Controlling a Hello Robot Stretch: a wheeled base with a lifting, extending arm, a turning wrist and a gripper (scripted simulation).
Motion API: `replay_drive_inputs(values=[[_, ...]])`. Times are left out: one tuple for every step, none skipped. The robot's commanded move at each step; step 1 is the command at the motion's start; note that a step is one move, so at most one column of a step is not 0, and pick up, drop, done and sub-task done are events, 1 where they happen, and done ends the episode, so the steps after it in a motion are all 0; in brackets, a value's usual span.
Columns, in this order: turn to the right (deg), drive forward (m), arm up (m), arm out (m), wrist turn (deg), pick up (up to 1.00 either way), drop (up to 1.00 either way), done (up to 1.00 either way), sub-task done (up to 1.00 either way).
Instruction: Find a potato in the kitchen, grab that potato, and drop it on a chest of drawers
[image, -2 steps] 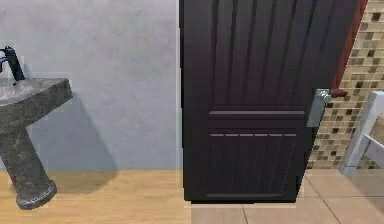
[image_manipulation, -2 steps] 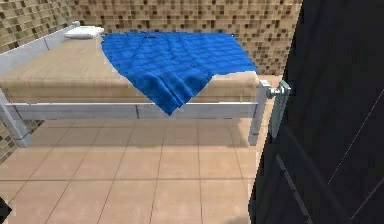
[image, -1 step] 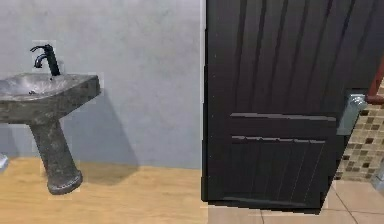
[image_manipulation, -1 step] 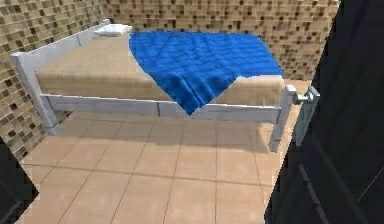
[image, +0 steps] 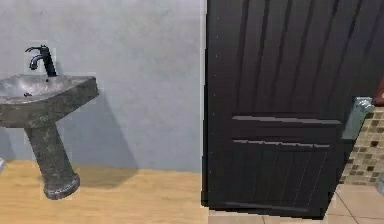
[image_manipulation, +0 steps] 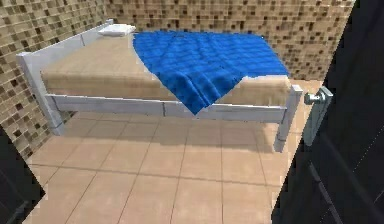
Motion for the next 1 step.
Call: replay_drive_inputs(values=[[-45.0, 0.0, 0.0, 0.0, 0.0, 0.0, 0.0, 0.0, 0.0]])
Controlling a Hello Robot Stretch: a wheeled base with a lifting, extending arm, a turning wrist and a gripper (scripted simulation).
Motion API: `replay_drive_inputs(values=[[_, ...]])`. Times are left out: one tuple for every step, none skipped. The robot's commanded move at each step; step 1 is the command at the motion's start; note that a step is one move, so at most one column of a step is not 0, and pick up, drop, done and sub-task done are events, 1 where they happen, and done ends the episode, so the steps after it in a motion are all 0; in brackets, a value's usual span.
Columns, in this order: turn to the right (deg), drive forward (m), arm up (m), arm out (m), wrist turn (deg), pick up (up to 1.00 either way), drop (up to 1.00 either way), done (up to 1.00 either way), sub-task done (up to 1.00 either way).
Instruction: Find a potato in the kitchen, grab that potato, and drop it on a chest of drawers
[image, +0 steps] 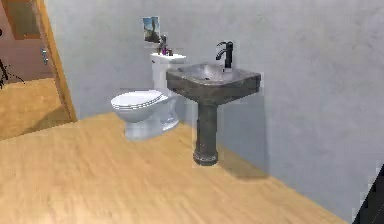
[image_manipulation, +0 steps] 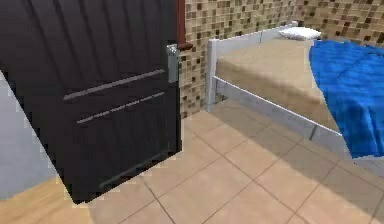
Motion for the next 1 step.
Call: replay_drive_inputs(values=[[-33.0, 0.0, 0.0, 0.0, 0.0, 0.0, 0.0, 0.0, 0.0]])
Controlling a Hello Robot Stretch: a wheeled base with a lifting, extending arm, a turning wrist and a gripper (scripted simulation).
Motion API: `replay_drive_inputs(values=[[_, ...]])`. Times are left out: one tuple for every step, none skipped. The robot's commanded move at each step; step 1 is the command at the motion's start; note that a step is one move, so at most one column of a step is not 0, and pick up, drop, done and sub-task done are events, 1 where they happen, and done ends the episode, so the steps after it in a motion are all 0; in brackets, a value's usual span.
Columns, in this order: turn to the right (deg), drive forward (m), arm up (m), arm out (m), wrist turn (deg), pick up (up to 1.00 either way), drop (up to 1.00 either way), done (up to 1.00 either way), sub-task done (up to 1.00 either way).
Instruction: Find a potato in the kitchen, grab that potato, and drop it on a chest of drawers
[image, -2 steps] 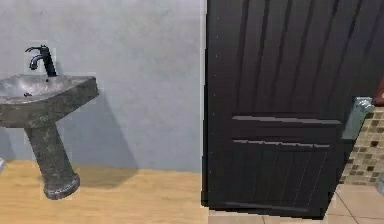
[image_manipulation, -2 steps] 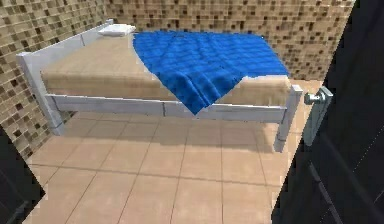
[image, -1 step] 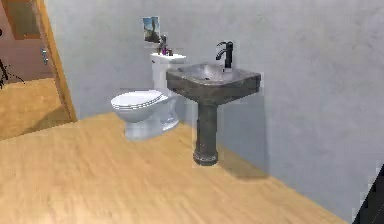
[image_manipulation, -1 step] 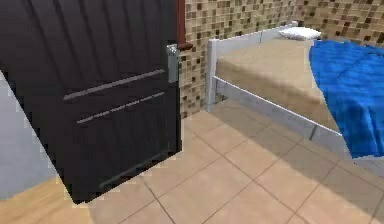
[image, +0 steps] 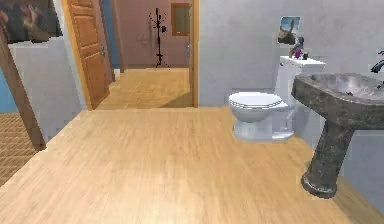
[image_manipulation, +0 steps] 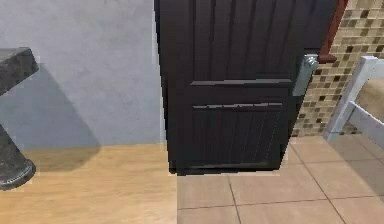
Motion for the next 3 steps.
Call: replay_drive_inputs(values=[[0.0, 0.25, 0.0, 0.0, 0.0, 0.0, 0.0, 0.0, 0.0], [-12.0, 0.0, 0.0, 0.0, 0.0, 0.0, 0.0, 0.0, 0.0], [0.0, 1.0, 0.0, 0.0, 0.0, 0.0, 0.0, 0.0, 0.0]])
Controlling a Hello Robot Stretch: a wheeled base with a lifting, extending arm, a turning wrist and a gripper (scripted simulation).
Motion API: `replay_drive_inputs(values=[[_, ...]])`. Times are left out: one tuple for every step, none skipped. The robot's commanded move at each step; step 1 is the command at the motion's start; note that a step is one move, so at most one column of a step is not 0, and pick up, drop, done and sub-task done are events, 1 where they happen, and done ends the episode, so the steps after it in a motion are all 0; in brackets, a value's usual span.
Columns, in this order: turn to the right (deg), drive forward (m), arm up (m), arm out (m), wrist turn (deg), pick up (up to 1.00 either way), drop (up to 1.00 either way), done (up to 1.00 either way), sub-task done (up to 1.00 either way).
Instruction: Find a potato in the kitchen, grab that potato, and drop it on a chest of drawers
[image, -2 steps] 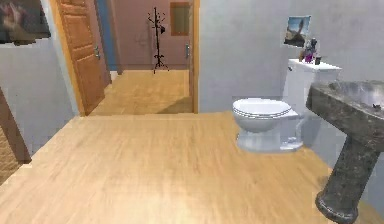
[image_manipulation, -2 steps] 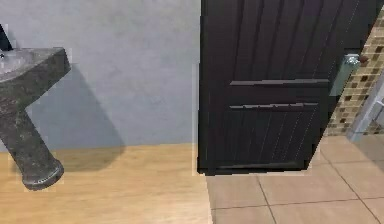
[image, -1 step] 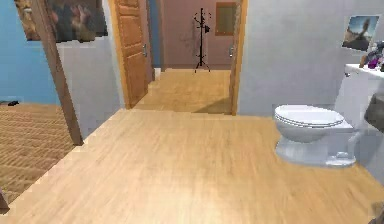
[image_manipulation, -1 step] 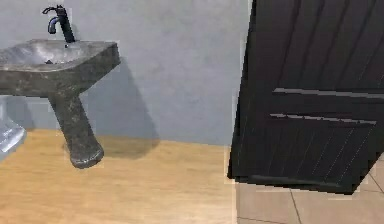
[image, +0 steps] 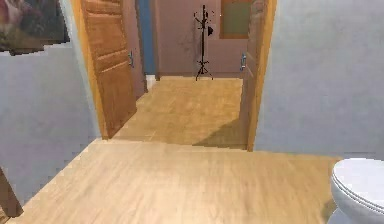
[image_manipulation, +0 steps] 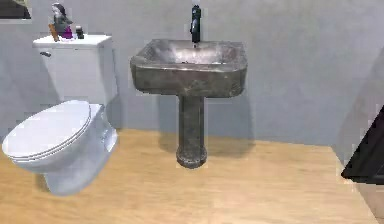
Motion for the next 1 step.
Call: replay_drive_inputs(values=[[0.0, 1.0, 0.0, 0.0, 0.0, 0.0, 0.0, 0.0, 0.0]])
